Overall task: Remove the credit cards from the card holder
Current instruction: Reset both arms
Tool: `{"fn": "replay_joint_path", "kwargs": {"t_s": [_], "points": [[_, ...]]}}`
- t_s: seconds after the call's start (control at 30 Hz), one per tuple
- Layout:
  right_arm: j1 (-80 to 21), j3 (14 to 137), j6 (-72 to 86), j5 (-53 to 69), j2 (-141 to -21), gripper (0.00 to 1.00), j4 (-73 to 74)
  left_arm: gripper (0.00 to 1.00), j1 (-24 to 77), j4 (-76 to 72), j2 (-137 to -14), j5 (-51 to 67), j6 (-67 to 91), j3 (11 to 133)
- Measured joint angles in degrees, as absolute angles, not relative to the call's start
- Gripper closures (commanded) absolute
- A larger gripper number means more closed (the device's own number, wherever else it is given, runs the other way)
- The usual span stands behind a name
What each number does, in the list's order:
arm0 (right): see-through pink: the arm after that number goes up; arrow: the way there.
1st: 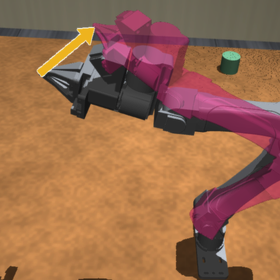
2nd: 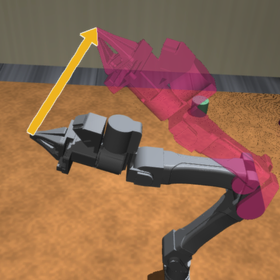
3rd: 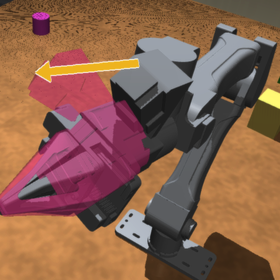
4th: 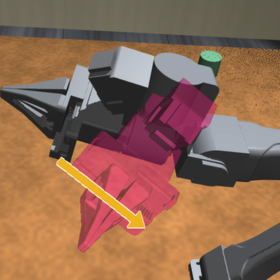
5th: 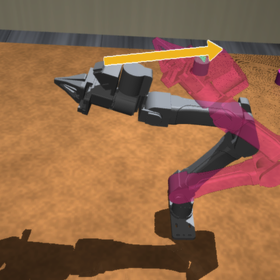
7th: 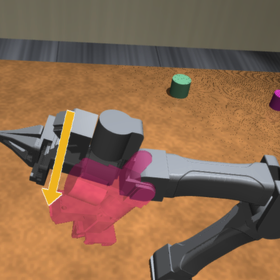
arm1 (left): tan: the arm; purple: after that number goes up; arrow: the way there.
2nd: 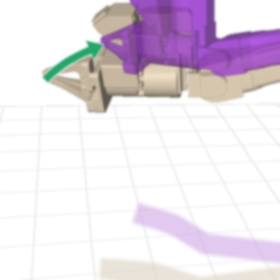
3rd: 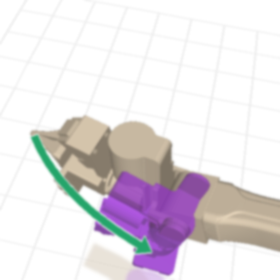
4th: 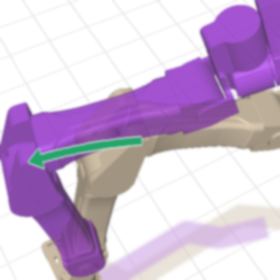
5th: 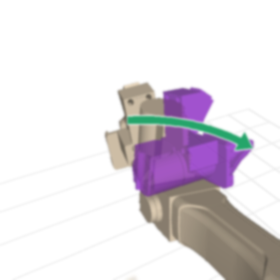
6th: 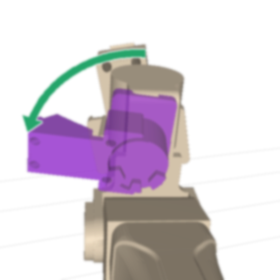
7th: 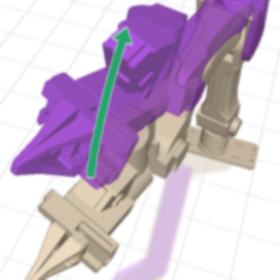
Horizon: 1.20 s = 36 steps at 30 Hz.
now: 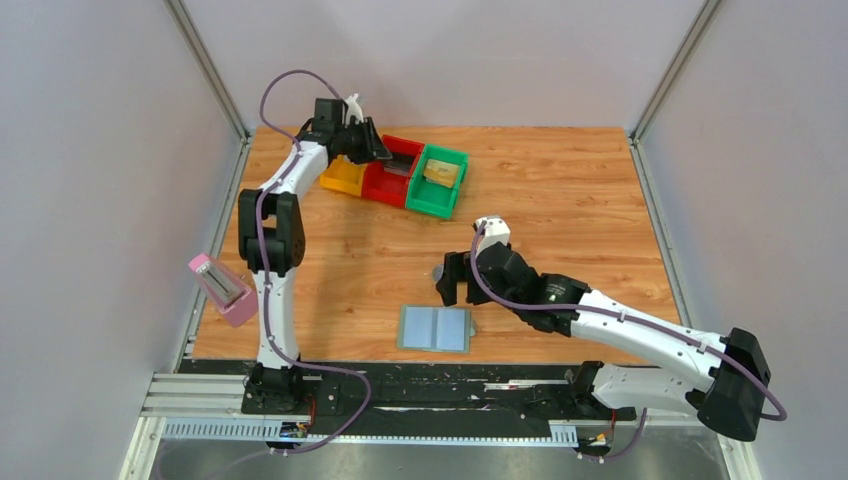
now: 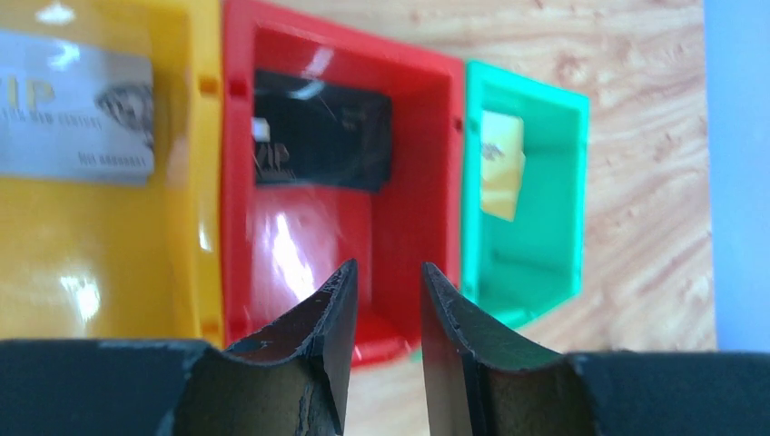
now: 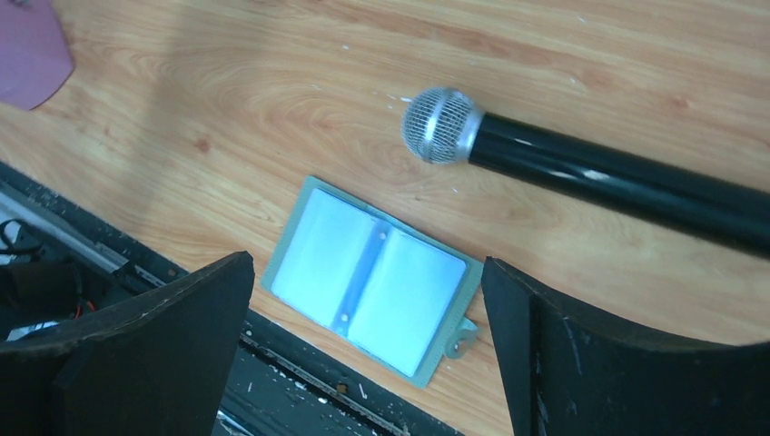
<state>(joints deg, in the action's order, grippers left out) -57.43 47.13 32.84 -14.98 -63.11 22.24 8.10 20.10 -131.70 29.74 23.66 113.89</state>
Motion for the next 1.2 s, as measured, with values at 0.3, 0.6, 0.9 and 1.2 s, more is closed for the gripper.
{"fn": "replay_joint_path", "kwargs": {"t_s": [0.3, 0.6, 0.9, 1.2], "points": [[-57.3, 46.8, 41.4, -20.6, -60.7, 0.00, 31.3, 0.60, 8.6, 25.0, -105.9, 31.7, 23.4, 92.6], [-57.3, 46.3, 43.6, -21.5, -55.3, 0.00, 35.6, 0.57, 13.8, 26.0, -79.0, 34.1, 23.4, 67.4], [-57.3, 46.2, 43.2, -24.6, -43.2, 0.00, 38.8, 0.44, 16.1, 25.6, -52.7, 36.0, 24.4, 55.4], [-57.3, 46.0, 41.7, -27.6, -34.2, 0.00, 39.6, 0.00, 16.5, 26.6, -41.1, 37.0, 26.8, 48.8]]}}
